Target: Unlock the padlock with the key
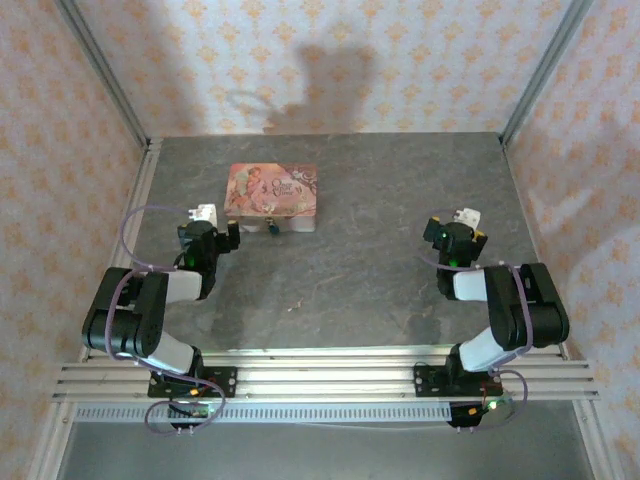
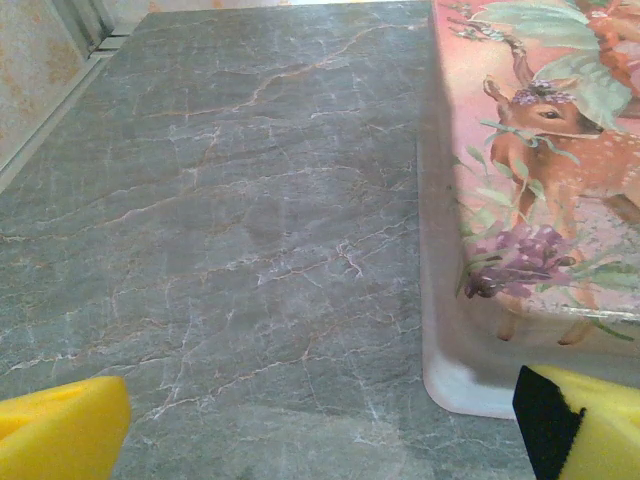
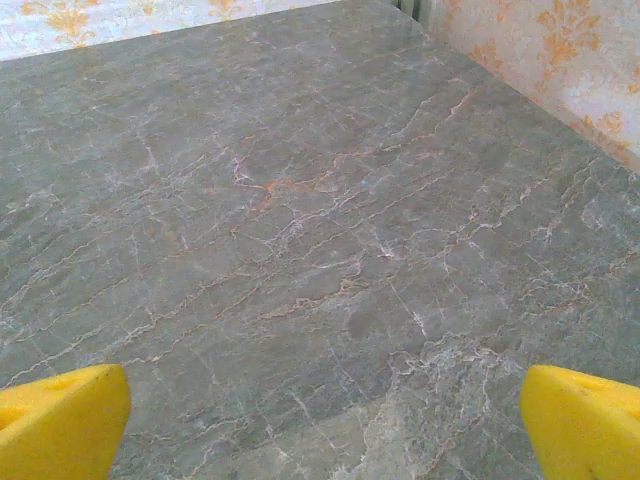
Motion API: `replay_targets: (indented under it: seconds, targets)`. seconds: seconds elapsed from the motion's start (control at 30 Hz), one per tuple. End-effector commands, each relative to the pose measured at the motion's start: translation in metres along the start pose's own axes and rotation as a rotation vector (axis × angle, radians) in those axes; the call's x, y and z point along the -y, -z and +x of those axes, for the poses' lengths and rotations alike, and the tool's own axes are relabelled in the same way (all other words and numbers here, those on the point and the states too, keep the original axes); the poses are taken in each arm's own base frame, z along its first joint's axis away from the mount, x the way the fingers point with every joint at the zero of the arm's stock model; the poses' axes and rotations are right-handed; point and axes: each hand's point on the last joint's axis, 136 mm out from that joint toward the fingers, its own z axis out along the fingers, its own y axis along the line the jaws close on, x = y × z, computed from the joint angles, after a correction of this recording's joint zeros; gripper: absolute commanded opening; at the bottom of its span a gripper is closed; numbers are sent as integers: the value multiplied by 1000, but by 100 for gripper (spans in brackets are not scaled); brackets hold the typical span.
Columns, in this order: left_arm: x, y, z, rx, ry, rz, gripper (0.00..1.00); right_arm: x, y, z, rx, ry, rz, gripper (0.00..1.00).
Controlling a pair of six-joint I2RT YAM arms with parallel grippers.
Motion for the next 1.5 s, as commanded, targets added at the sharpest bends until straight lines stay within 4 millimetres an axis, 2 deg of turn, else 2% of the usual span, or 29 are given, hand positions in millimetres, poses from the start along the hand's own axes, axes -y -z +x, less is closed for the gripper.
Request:
replay_targets:
  seconds: [0.0,1.37,1.47]
  targets:
    - [1,-1,-14,36,13,5,100,-3,-1,-13,34,-10,-11,99]
    - [2,-1,-14,36,13,5,100,-3,-1,-13,35,-12,-10,99]
    - [2,-1,-15,38,16,9,100,-12,2,-18,32,12,-59,100]
